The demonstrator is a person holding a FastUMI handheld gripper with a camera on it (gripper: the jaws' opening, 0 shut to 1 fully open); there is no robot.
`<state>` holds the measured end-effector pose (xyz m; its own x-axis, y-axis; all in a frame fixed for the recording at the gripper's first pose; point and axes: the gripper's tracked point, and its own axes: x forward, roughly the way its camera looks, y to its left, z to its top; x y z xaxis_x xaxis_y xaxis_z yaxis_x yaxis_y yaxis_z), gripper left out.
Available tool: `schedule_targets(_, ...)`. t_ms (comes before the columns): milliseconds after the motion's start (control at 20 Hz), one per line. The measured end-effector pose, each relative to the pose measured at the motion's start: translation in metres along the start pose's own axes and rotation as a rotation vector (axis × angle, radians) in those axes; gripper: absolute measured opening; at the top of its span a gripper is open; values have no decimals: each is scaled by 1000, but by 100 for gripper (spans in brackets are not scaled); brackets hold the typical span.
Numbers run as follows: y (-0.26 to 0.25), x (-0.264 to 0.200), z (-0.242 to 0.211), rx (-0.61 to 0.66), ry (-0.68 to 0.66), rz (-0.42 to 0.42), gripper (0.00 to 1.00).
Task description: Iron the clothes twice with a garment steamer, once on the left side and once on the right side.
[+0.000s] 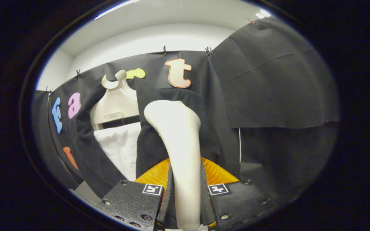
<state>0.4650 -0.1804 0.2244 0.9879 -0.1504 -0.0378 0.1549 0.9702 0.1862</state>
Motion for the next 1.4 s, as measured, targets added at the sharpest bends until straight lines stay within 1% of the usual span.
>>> schedule_targets(300,-1,-5,-19,-38,28,-23,39)
schedule_targets(700,0,-14,-60,-82,85,-58,39)
schedule_targets(1150,-6,-18,-121,-167,136,-141,39)
schedule_targets(1400,-16,-13,-137,-234,165,-201,39)
